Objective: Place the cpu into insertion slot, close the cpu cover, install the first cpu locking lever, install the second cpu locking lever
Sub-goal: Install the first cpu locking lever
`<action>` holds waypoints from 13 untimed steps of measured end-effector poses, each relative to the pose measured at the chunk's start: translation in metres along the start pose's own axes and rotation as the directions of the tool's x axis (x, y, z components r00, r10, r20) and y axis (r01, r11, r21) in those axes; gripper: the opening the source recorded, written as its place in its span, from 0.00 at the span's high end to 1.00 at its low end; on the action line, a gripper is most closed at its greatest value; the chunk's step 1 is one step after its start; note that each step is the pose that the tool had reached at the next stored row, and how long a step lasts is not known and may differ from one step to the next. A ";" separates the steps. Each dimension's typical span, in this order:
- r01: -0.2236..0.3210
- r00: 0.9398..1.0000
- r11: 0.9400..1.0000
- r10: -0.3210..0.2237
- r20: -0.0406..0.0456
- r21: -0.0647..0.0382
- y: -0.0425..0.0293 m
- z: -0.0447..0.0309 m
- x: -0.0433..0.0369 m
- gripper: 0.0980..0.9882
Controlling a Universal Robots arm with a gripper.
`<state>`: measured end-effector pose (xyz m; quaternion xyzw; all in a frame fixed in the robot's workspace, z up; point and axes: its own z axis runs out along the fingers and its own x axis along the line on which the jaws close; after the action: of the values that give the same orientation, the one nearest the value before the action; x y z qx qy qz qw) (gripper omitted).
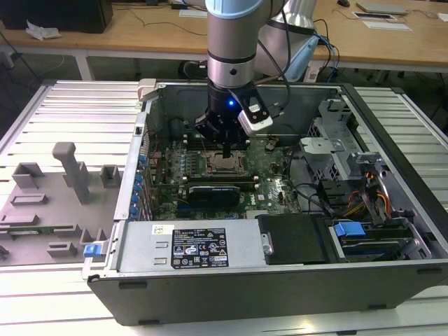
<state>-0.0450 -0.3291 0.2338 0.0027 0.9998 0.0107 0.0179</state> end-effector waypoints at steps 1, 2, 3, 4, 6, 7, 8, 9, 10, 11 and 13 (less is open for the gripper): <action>0.000 1.000 1.000 0.000 0.000 0.000 0.0000 0.0000 0.0000 0.99; 0.000 1.000 1.000 0.000 0.000 0.000 0.0000 0.0000 0.0000 0.99; 0.000 1.000 1.000 0.000 0.000 0.000 0.0000 0.0000 0.0000 0.99; 0.000 1.000 1.000 0.000 0.000 0.000 0.0000 0.0000 0.0000 0.99; 0.000 1.000 1.000 0.000 0.000 0.000 0.0000 0.0000 0.0000 0.99; 0.000 1.000 1.000 0.000 0.000 0.000 0.0000 0.0000 0.0000 0.99; 0.000 1.000 1.000 0.000 0.000 0.000 0.0000 -0.0003 0.0000 0.99; 0.000 1.000 1.000 0.000 0.000 0.000 0.0001 -0.0008 0.0000 0.99; 0.000 1.000 1.000 0.000 0.000 0.000 0.0000 -0.0011 0.0000 0.99; 0.000 1.000 1.000 0.000 0.000 0.000 0.0000 -0.0014 0.0000 0.99; 0.000 1.000 1.000 0.000 0.000 0.000 0.0000 -0.0029 0.0000 0.99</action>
<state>-0.0451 -0.3291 0.2366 0.0025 0.9998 0.0106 0.0179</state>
